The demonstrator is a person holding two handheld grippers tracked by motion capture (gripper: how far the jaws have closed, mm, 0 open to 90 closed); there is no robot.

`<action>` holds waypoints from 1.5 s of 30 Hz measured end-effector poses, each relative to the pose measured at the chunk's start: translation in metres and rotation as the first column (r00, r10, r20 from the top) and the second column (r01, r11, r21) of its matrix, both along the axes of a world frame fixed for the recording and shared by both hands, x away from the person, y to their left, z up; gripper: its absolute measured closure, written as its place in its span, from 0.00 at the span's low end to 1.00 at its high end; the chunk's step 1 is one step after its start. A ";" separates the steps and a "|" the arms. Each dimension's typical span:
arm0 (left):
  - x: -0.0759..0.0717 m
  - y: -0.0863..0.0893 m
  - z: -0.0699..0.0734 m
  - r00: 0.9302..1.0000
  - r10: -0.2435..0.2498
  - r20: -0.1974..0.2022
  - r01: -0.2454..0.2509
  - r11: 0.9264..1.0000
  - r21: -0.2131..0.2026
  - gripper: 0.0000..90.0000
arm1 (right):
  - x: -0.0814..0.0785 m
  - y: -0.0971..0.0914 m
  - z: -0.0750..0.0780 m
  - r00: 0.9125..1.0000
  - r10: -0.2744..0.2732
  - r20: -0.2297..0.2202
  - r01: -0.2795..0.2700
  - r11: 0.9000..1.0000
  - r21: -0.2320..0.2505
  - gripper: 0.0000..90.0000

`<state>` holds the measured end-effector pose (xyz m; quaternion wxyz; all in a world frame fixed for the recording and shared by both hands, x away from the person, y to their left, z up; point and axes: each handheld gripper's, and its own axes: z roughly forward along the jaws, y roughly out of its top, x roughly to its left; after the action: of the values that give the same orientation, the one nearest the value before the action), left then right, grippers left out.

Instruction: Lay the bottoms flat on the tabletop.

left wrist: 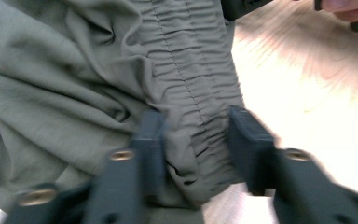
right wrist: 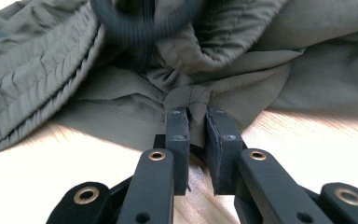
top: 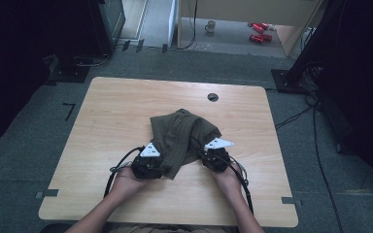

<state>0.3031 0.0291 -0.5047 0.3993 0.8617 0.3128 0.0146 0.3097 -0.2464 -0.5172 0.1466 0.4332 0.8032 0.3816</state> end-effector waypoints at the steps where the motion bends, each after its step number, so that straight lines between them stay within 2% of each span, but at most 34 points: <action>1: 0.000 0.001 0.003 1.000 -0.007 -0.003 0.007 1.000 0.008 0.86 | 0.000 0.000 0.000 1.000 0.002 0.001 -0.002 1.000 -0.002 0.90; 2: 0.001 0.002 0.006 1.000 -0.017 -0.015 0.017 1.000 0.009 0.95 | 0.000 0.000 0.000 1.000 0.003 0.002 -0.003 1.000 -0.003 0.90; 7: 0.000 0.004 0.015 0.999 -0.038 -0.013 0.038 0.999 0.004 0.97 | 0.000 -0.001 0.001 1.000 0.008 0.000 -0.008 1.000 -0.008 0.91; 8: 0.000 0.006 0.021 0.999 -0.036 -0.011 0.036 0.999 -0.021 0.97 | 0.000 -0.001 0.001 1.000 0.008 -0.005 -0.008 1.000 -0.011 0.91; 9: 0.000 0.006 0.021 0.999 -0.036 -0.011 0.036 0.999 -0.021 0.97 | 0.000 -0.001 0.001 1.000 0.008 -0.005 -0.008 1.000 -0.011 0.91; 10: 0.000 0.008 0.026 1.000 -0.030 -0.008 0.030 0.999 -0.038 0.97 | 0.000 -0.001 0.001 1.000 0.008 -0.006 -0.008 1.000 -0.012 0.91; 11: -0.001 0.013 0.034 1.000 -0.020 0.002 0.020 0.997 -0.079 0.97 | -0.001 -0.001 0.002 1.000 0.007 -0.010 -0.007 1.000 -0.017 0.91; 13: 0.000 0.019 0.044 1.000 -0.005 0.015 0.006 0.993 -0.115 0.97 | -0.002 -0.001 0.003 1.000 0.009 -0.012 -0.009 1.000 -0.029 0.92; 14: 0.000 0.019 0.044 1.000 -0.005 0.015 0.006 0.993 -0.115 0.97 | -0.004 -0.001 0.003 1.000 0.010 -0.014 -0.010 0.999 -0.033 0.92; 15: 0.001 0.027 0.054 1.000 0.015 0.023 -0.012 0.986 -0.164 0.97 | -0.005 -0.001 0.004 1.000 0.018 -0.012 -0.018 0.999 -0.047 0.92; 16: 0.001 0.027 0.054 1.000 0.015 0.023 -0.012 0.986 -0.164 0.97 | -0.006 -0.001 0.004 1.000 0.023 -0.011 -0.024 0.998 -0.058 0.92; 18: 0.002 0.036 0.067 0.998 0.040 0.048 -0.029 0.979 -0.203 0.98 | -0.009 -0.001 0.004 1.000 0.027 -0.012 -0.027 0.997 -0.066 0.92; 21: 0.003 0.043 0.077 0.996 0.052 0.073 -0.035 0.977 -0.212 0.98 | -0.013 -0.002 0.004 0.999 0.035 -0.013 -0.036 0.997 -0.064 0.92; 27: 0.012 0.055 0.093 0.994 0.078 0.082 -0.056 0.970 -0.236 0.98 | -0.022 -0.003 0.006 0.998 0.062 -0.025 -0.064 0.994 -0.083 0.93; 28: 0.016 0.058 0.096 0.993 0.087 0.086 -0.064 0.969 -0.238 0.98 | -0.022 -0.003 0.006 0.998 0.062 -0.025 -0.064 0.994 -0.083 0.93; 29: 0.021 0.062 0.099 0.991 0.109 0.083 -0.085 0.964 -0.252 0.99 | -0.026 -0.004 0.007 0.997 0.067 -0.034 -0.069 0.994 -0.084 0.93; 30: 0.021 0.062 0.099 0.991 0.109 0.083 -0.085 0.964 -0.252 0.99 | -0.027 -0.004 0.007 0.997 0.068 -0.038 -0.071 0.994 -0.085 0.93; 32: 0.028 0.066 0.101 0.989 0.126 0.080 -0.101 0.959 -0.266 0.99 | -0.030 -0.005 0.008 0.997 0.069 -0.047 -0.072 0.994 -0.084 0.93; 33: 0.035 0.067 0.102 0.988 0.133 0.079 -0.108 0.959 -0.263 0.99 | -0.035 -0.007 0.008 0.996 0.075 -0.051 -0.079 0.994 -0.082 0.93; 36: 0.041 0.068 0.101 0.987 0.143 0.070 -0.120 0.958 -0.262 0.99 | -0.041 -0.011 0.009 0.995 0.081 -0.061 -0.085 0.993 -0.080 0.94; 38: 0.054 0.069 0.099 0.985 0.166 0.056 -0.146 0.954 -0.262 0.99 | -0.046 -0.014 0.009 0.994 0.086 -0.069 -0.091 0.992 -0.082 0.94; 39: 0.054 0.069 0.099 0.985 0.166 0.056 -0.146 0.954 -0.262 0.99 | -0.048 -0.014 0.009 0.994 0.087 -0.070 -0.092 0.992 -0.080 0.94; 43: 0.085 0.068 0.095 0.979 0.203 0.024 -0.189 0.946 -0.265 0.99 | -0.055 -0.019 0.009 0.993 0.089 -0.077 -0.095 0.993 -0.076 0.94; 44: 0.085 0.068 0.095 0.979 0.203 0.024 -0.189 0.946 -0.265 0.99 | -0.055 -0.019 0.009 0.993 0.089 -0.077 -0.095 0.993 -0.076 0.94; 45: 0.096 0.067 0.094 0.978 0.205 0.027 -0.191 0.945 -0.265 0.99 | -0.055 -0.020 0.009 0.993 0.087 -0.082 -0.093 0.993 -0.069 0.94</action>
<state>0.3994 0.0960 -0.4105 0.5139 0.7651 0.3862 0.0368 0.2544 -0.2665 -0.5078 0.1134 0.4056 0.8404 0.3410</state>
